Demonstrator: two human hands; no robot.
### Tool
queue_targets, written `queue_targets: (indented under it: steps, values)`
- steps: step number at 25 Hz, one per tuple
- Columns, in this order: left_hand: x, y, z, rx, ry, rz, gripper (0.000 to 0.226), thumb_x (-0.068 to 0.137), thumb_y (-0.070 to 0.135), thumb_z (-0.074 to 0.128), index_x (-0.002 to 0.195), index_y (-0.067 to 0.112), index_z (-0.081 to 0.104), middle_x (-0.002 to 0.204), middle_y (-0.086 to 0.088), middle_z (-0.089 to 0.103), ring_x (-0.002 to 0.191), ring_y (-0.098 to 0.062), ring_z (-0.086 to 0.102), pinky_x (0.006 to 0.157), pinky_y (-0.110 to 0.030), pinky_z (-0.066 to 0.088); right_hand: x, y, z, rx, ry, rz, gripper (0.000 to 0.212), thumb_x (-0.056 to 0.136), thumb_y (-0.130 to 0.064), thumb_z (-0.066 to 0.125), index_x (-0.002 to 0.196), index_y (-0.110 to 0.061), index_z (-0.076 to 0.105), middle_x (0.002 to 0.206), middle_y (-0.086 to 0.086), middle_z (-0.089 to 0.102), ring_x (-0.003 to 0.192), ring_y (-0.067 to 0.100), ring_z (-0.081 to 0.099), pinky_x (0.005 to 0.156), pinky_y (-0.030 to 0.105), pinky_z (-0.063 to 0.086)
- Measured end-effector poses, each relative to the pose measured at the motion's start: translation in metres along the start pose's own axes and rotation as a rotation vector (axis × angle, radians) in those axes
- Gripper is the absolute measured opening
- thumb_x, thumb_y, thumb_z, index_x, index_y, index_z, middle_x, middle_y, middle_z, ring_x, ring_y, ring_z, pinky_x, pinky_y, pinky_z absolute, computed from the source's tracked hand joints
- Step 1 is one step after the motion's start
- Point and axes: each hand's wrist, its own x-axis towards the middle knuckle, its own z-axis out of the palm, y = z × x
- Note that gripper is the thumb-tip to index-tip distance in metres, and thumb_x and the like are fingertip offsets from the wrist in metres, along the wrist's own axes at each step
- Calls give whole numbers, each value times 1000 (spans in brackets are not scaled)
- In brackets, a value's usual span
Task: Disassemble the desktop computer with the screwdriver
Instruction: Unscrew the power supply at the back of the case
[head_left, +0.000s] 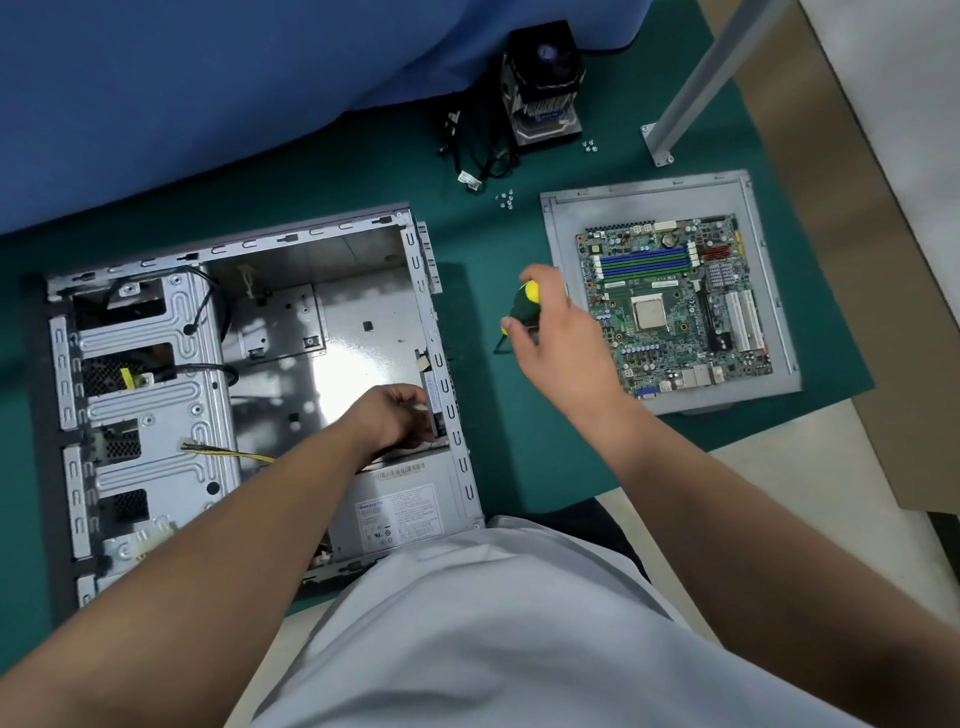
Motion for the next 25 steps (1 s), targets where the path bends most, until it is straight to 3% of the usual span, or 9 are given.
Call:
queue_targets:
  steps: [3,5,7,9,13,25]
  values:
    - [2,-3,-1,-14,-25,-35,28,100,-11,52,94,8,72,73,-16,75,59,-20,72,68,-33,63,-6,20,-2,295,67,283,46,96,-27,64,130,-34,32,85,4,70,74,26,71,71,45,59]
    - [4,-3,-1,1,-28,-43,30,100,-11,52,93,10,72,73,-15,76,58,-19,72,62,-31,62,-15,36,1,550,101,479,50,97,-22,65,132,-34,32,95,4,71,78,20,75,79,45,62]
    - [4,-2,-1,11,-25,-65,36,100,-12,50,90,13,72,73,-13,76,56,-17,71,55,-27,60,-26,51,7,787,122,639,55,98,-14,65,138,-29,31,109,11,69,85,21,77,83,39,63]
    - [2,0,-1,16,-37,-86,39,101,-13,46,90,15,71,74,-10,77,56,-15,70,54,-25,58,-36,62,15,911,126,746,55,98,-11,65,138,-29,31,103,10,72,86,24,78,87,41,62]
    - [1,1,0,29,-61,-87,39,102,-13,45,93,16,70,72,-8,76,56,-13,69,54,-24,57,-48,73,30,1022,130,800,57,97,-7,66,138,-27,33,83,-2,77,85,30,78,82,42,64]
    - [1,1,0,45,-56,-78,38,104,-7,47,87,17,71,73,-8,76,55,-11,67,52,-21,56,-49,72,34,1053,134,816,55,97,-6,67,137,-27,36,96,9,72,84,30,78,76,35,63]
